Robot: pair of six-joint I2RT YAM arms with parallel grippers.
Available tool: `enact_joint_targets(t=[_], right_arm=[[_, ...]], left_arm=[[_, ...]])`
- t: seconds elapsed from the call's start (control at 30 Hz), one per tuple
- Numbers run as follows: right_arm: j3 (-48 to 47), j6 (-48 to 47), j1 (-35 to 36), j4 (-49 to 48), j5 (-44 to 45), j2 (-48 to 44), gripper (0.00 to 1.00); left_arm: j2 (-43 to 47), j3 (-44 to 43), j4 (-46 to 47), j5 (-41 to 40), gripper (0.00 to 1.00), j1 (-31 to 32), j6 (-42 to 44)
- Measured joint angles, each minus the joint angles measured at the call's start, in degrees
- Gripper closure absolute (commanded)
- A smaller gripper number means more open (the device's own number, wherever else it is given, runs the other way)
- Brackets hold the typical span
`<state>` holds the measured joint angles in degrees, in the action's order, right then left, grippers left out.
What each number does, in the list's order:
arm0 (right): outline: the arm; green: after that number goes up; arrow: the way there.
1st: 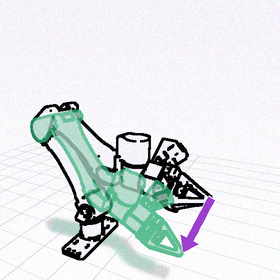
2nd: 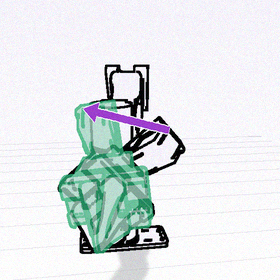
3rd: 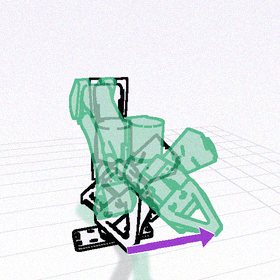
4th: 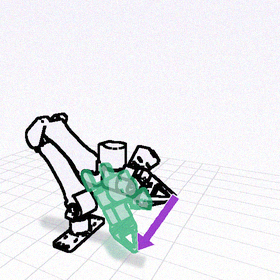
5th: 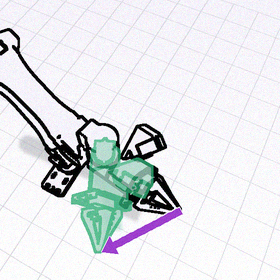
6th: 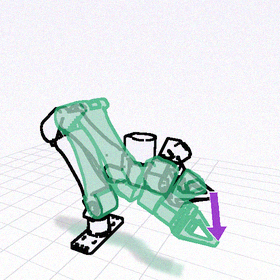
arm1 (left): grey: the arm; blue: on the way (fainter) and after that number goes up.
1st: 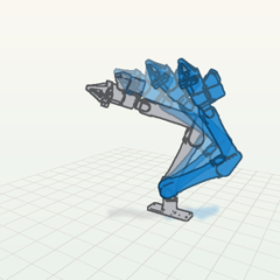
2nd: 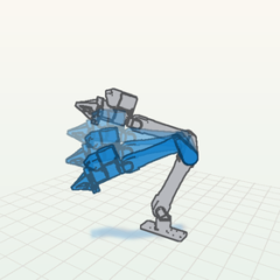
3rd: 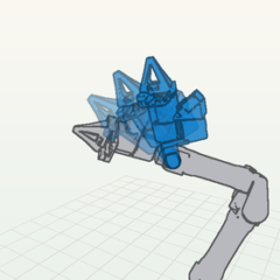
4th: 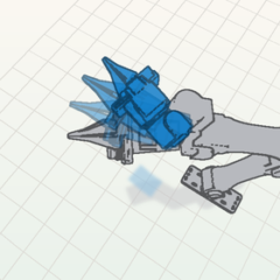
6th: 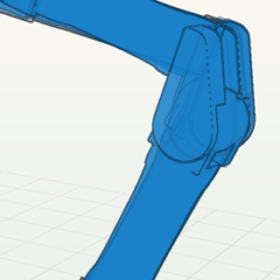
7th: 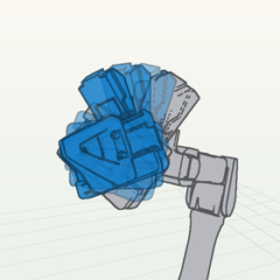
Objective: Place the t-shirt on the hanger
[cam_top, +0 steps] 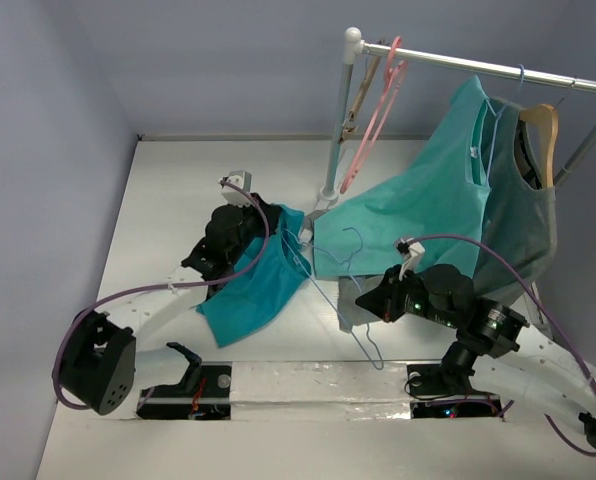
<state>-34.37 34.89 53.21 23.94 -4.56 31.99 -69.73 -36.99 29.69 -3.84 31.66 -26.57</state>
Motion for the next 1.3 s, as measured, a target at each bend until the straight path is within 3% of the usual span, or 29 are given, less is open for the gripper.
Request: enact_joint_targets(t=[0.33,0.57,0.77,1.03,1.3], right_arm=[[1.36,-0.17,5.88,-9.73,8.26,5.42,1.00],[0.35,-1.51,20.68,-18.56,22.86,14.58,1.00],[-3.54,-1.14,24.59,-22.71,37.07,21.75,1.00],[-8.50,-10.60,33.05,-33.31,49.94,27.63,1.00],[-12.22,-17.44,35.52,-41.70,55.76,31.08,1.00]], left_arm=[[7.65,4.68,-0.76,0.61,1.00,0.00,-1.81],[13.99,6.38,-4.76,-0.52,1.00,0.00,-2.32],[24.79,6.56,-9.38,-3.26,1.00,0.00,-4.07],[35.08,4.04,-18.62,-13.22,1.00,0.00,-5.09],[37.05,-0.90,-22.75,-14.71,1.00,0.15,-5.16]])
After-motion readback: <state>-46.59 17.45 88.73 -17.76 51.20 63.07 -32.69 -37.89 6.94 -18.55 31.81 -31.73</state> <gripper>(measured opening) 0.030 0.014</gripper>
